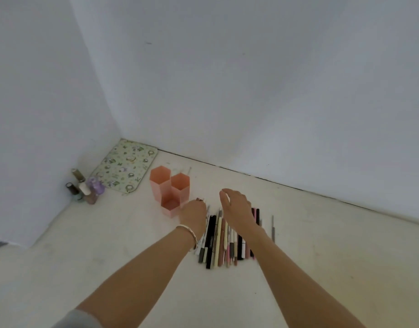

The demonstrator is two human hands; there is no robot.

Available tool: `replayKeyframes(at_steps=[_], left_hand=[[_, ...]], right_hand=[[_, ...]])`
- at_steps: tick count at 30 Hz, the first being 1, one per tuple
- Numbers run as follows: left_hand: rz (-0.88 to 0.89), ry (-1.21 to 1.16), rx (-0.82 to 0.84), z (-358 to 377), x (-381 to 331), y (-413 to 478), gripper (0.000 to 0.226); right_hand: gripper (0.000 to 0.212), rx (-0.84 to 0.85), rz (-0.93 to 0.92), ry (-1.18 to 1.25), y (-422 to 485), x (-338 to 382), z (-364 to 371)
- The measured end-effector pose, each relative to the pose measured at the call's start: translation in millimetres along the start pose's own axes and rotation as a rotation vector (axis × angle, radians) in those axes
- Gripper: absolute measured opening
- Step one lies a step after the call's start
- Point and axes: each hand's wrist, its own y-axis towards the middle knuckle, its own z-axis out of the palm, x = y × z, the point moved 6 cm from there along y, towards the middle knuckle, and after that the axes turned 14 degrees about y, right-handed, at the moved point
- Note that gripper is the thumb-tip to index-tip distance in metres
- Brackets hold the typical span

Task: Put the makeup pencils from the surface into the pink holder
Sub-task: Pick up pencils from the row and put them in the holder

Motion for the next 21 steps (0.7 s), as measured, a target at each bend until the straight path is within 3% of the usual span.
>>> replayKeyframes(at_steps=[8,14,18,21], left_hand=[[-0.042,0.02,-0.02,12.7,0.9,6.7,0.027],[-0.078,-0.061,0.069,9.7,8.4,11.6,0.037],[0.014,-0.251,-0.041,-23.8,18.4,13.6,0.032],[-0.049,-0.545,-0.145,-57.9,50.6,19.2,0.02]], right_hand=[[0.038,-0.031,-0.017,0.075,5.3,-5.0,18.1],[0.035,-0.049,0.016,0.129,16.1,-6.8,27.4],[0.034,-0.087,0.046,0.141,29.2,-1.5,29.5],[0.021,-0.072,0.104,0.031,42.5,7.4,35.7]])
